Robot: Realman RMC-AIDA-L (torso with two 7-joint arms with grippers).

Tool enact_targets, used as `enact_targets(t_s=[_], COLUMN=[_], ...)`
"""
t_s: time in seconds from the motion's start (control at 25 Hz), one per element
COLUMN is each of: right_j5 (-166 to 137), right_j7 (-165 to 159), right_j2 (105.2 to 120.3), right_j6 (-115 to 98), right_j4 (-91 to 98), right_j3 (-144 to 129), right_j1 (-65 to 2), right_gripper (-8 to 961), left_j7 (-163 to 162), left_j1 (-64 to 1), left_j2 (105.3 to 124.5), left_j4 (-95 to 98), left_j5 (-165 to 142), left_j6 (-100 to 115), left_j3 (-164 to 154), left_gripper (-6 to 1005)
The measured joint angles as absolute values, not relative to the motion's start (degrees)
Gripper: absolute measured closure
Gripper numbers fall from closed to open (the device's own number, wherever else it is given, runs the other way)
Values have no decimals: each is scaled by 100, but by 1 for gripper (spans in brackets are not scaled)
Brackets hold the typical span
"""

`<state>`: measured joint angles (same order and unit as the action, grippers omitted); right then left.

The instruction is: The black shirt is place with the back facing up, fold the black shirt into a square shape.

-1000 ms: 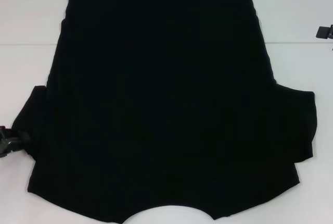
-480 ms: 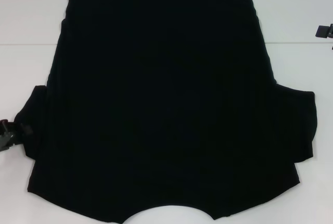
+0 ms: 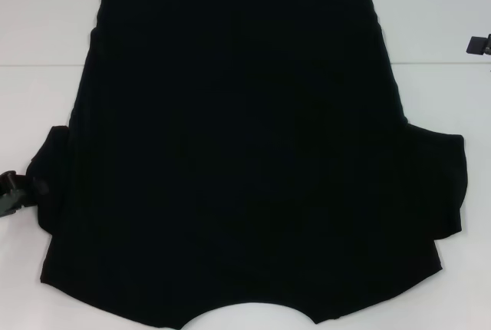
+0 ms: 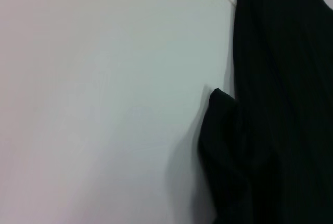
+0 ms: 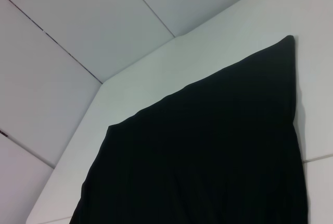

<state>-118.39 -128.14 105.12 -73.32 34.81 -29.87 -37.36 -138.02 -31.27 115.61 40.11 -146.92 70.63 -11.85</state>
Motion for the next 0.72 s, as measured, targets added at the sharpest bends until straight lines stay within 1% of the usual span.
enact_targets(t_s=[0.24,0.48,0.68,0.72], right_j5=[-11830,-11825,-11820,-11817], right_j7=[-12814,-12814,-12817,-12822], right_j2=[10511,10511,10512,10511], right_j6=[-7344,-7357,-7361,-7361], right_j4=[3488,3495,3499,3499], right_j3=[-2986,-2979,-2979,-2979], right_j1=[-3736,-3736,-3728,-3726], right_gripper=[81,84,86,87], left_j7=[-13796,-13752,-13674,-13692], left_j1=[-3135,-3126,-3081,-3058], left_j2=[11567,11575,11548,11540], left_j4=[4026,4043,4237,4313], left_j5=[-14696,-14671,-14668,-14680], left_j6=[6956,7009,7164,7184], left_j3=[-1347,-1342,-1297,-1296], left_gripper=[680,867,990,990])
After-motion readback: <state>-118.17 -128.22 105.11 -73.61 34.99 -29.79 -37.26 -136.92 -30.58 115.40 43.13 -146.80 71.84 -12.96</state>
